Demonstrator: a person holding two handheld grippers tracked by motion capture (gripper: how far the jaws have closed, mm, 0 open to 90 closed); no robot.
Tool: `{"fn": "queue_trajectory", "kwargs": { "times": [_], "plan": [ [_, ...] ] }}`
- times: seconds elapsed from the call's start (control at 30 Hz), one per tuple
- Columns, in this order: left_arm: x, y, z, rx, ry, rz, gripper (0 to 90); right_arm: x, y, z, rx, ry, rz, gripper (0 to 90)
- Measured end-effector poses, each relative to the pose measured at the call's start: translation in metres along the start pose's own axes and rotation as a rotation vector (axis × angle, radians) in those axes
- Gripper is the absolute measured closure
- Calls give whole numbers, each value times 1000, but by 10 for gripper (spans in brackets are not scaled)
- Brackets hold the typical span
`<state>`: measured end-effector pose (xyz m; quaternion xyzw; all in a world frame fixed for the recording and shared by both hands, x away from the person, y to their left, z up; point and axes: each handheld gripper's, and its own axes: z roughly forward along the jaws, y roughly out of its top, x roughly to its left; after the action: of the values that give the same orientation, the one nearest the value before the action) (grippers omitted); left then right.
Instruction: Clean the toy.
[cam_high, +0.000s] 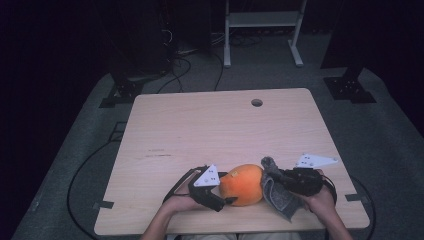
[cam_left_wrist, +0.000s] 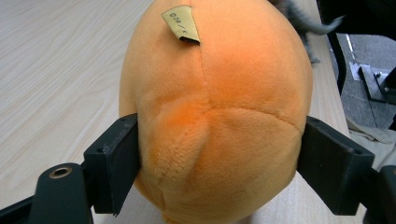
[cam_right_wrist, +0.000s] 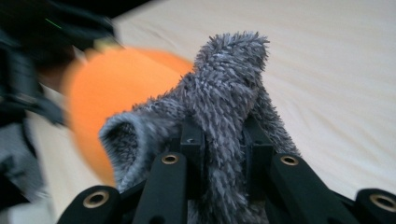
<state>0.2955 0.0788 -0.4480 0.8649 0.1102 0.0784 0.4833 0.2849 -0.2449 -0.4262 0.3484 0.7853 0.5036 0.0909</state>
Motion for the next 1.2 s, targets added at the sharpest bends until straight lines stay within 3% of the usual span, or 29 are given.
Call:
{"fn": "queue_trajectory", "kwargs": {
  "times": [0.1, 0.17, 0.3, 0.4, 0.43, 0.6, 0.7, 0.77, 0.87, 0.93, 1.0, 1.1, 1.17, 1.2],
  "plan": [
    [4, 0, 0, -3, 13, -26, 197, 8, 5, -1, -40, 57, -23, 737],
    [7, -1, -1, -10, 14, -60, 200, 10, 3, 4, -13, 65, -41, 734],
    [9, -2, 0, -22, 15, -95, 210, -3, -3, 12, 43, 50, 19, 734],
    [8, -3, 0, -24, 14, -89, 210, -9, -6, 11, 96, -14, 34, 739],
    [7, -2, 0, -22, 14, -86, 209, -10, -6, 9, 89, -16, 40, 740],
    [0, -1, 5, -20, -10, -23, 212, -1, 6, -1, -37, 58, 21, 733],
    [-5, 0, 6, -13, -9, 13, 213, -3, 3, 7, 15, 51, 17, 728],
    [-6, 1, 7, -12, -4, 22, 213, -10, -2, 11, 27, 72, 54, 726],
    [-5, 1, 7, -10, -2, 19, 212, -17, -7, 12, 51, 58, 99, 728],
    [-3, 1, 5, -7, 0, 8, 208, -18, -8, 11, 69, 29, 95, 738],
    [0, 0, 2, 4, 3, -5, 206, -16, -7, 7, 49, 10, 78, 743],
    [5, -2, -1, 6, -4, -32, 207, -11, -2, 2, -6, 33, 57, 744],
    [6, -3, -1, 4, -9, -40, 207, -9, -2, 4, 10, 35, 48, 744],
    [6, -3, -1, 2, -10, -43, 207, -10, -4, 9, 46, 12, 47, 744]
  ]
}}
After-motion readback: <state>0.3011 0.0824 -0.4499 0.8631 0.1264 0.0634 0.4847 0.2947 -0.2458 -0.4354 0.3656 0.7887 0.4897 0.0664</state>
